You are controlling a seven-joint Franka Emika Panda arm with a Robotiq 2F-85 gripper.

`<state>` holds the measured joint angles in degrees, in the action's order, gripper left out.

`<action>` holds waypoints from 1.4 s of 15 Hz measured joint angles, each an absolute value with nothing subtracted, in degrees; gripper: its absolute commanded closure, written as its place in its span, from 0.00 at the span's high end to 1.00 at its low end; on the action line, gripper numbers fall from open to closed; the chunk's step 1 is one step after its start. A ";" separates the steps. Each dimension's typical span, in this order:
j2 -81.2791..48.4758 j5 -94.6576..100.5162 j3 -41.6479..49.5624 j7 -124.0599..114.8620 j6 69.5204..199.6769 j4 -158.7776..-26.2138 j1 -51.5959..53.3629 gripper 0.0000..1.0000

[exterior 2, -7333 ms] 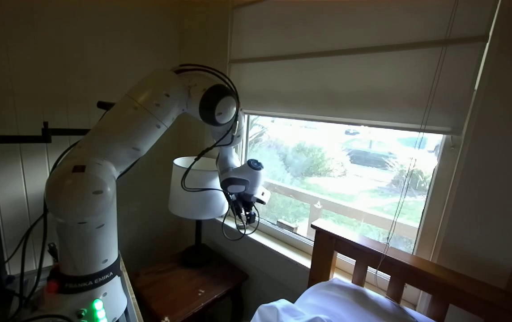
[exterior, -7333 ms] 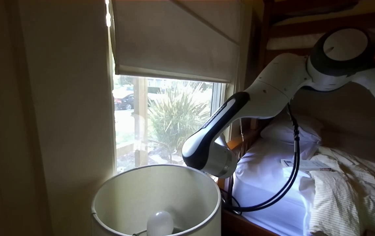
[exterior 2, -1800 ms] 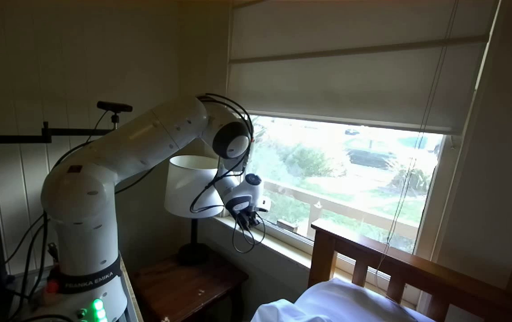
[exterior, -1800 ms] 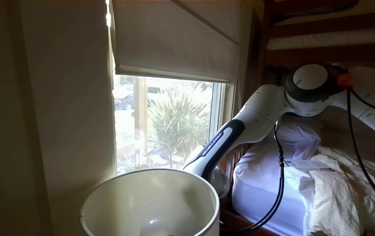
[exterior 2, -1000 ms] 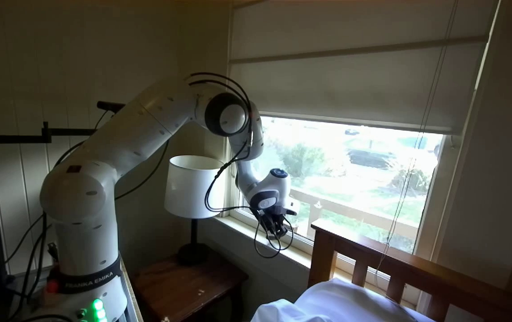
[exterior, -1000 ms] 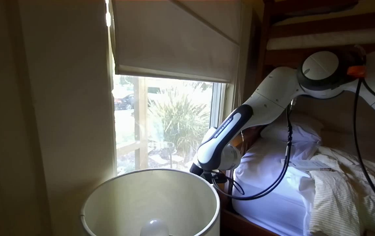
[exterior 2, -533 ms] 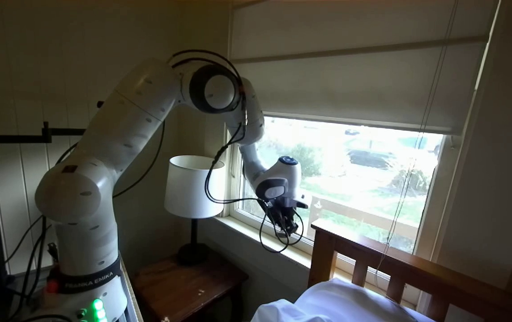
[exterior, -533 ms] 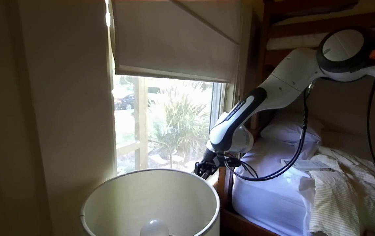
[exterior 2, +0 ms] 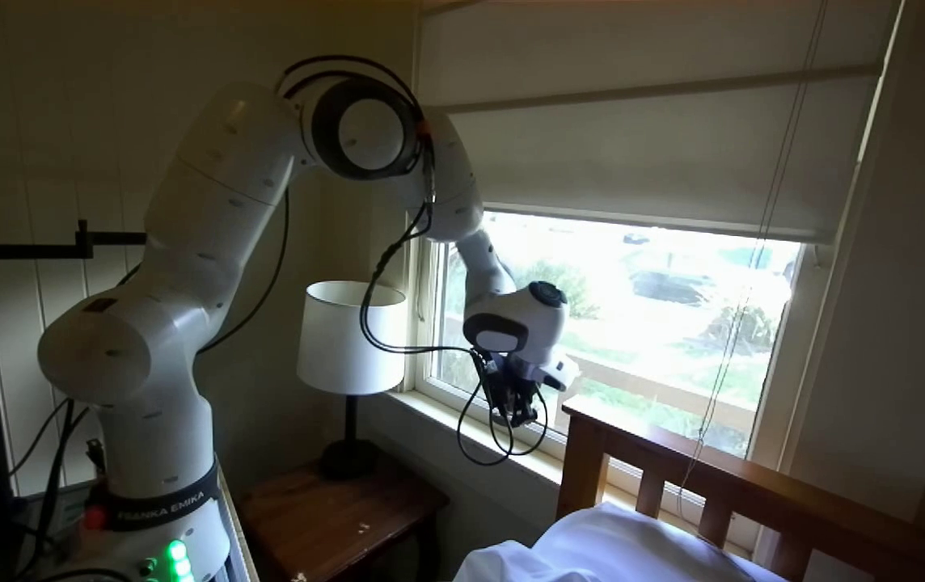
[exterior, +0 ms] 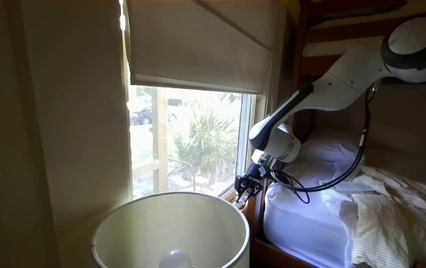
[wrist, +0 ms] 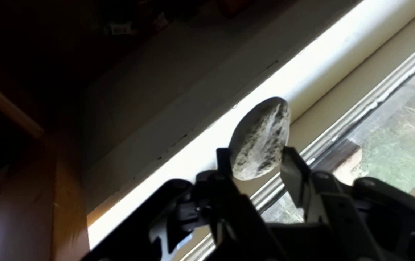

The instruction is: Place the white object from the windowsill on the headboard.

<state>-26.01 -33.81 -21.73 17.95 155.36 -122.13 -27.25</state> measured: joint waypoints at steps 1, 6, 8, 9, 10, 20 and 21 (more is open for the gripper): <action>-25.21 -37.20 -21.60 19.81 154.57 -122.29 -28.23 0.14; -20.53 -52.57 -16.42 28.09 149.31 -122.42 -28.92 0.14; -18.80 -57.55 -13.16 29.99 147.41 -122.42 -27.70 0.14; -18.10 -59.60 -11.32 30.41 146.75 -122.42 -26.80 0.14; -17.48 -61.40 -9.40 30.61 146.06 -122.41 -25.85 0.14; -16.78 -73.94 1.78 31.05 135.26 -122.84 -18.66 0.14; -16.73 -74.42 1.90 31.66 132.60 -122.84 -18.30 0.14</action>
